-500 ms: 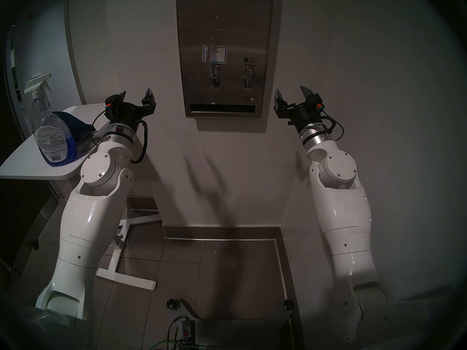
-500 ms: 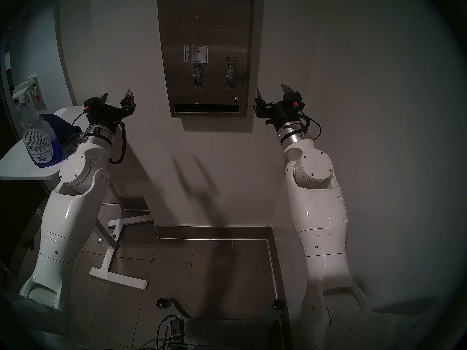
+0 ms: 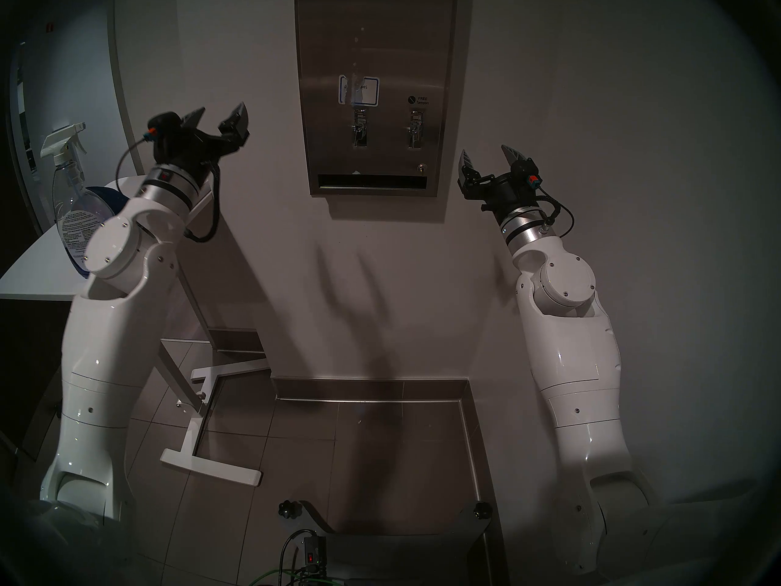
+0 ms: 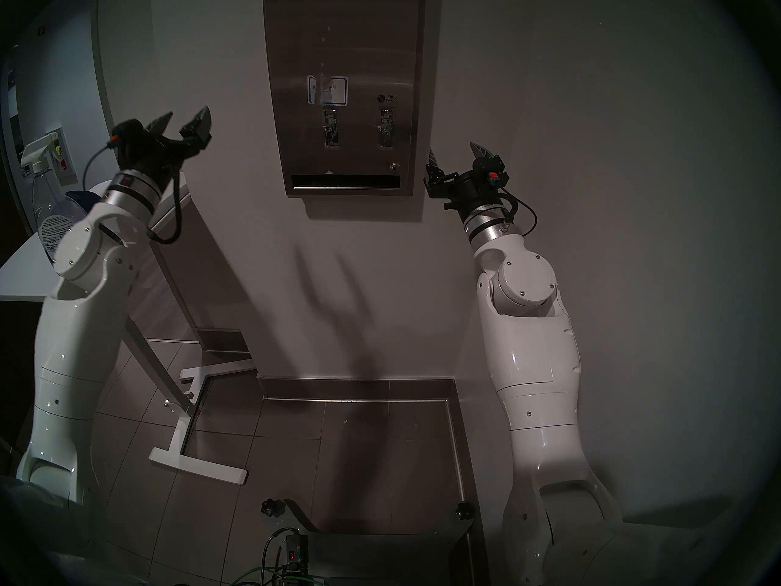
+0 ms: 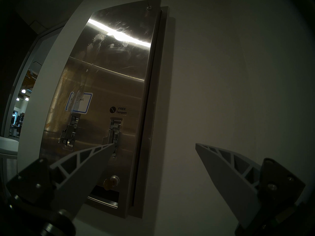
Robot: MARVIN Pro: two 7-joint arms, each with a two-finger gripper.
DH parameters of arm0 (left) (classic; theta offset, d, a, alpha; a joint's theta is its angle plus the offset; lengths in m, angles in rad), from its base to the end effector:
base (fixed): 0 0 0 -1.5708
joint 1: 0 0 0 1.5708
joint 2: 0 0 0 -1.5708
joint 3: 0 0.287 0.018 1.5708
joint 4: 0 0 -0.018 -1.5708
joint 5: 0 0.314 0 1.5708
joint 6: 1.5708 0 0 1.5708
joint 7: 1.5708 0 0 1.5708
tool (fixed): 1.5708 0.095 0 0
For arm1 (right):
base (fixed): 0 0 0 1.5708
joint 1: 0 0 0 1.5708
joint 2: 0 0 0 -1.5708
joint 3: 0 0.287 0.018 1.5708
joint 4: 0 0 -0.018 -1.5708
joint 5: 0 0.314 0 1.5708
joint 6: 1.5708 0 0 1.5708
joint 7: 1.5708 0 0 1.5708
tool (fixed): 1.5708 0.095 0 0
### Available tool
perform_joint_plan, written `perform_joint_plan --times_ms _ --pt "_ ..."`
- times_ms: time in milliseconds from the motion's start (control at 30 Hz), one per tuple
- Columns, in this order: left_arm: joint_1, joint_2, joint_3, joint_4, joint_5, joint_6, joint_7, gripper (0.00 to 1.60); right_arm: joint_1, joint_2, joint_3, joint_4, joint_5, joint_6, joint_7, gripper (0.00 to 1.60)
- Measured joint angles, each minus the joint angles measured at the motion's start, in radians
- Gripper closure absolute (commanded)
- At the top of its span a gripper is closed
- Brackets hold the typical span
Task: Pick up the cleaner bottle and spray the cleaner onto the surface
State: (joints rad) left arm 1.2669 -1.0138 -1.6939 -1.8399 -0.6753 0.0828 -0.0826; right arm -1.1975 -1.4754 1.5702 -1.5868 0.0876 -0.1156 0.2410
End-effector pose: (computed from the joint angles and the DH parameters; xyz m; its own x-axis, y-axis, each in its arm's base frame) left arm 0.4396 0.1383 -0.0151 -0.4847 0.1035 0.8685 -0.1647 -0.9860 0.0256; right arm 0.4990 -0.0054 -0.1125 -0.4836 0.0075 0.8753 0.2080 -0.9704 0.1232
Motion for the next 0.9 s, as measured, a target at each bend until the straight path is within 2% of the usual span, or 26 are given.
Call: perform_joint_plan --times_ms 600,900 --pt "-0.128 0.182 -0.220 -0.044 -0.139 0.146 -0.202 0.00 -0.001 0.000 0.000 0.007 0.000 0.000 -0.001 0.00" --pt "-0.197 0.270 -0.313 0.045 -0.176 0.257 -0.273 0.00 -0.001 0.000 0.000 0.008 0.000 0.000 -0.002 0.00"
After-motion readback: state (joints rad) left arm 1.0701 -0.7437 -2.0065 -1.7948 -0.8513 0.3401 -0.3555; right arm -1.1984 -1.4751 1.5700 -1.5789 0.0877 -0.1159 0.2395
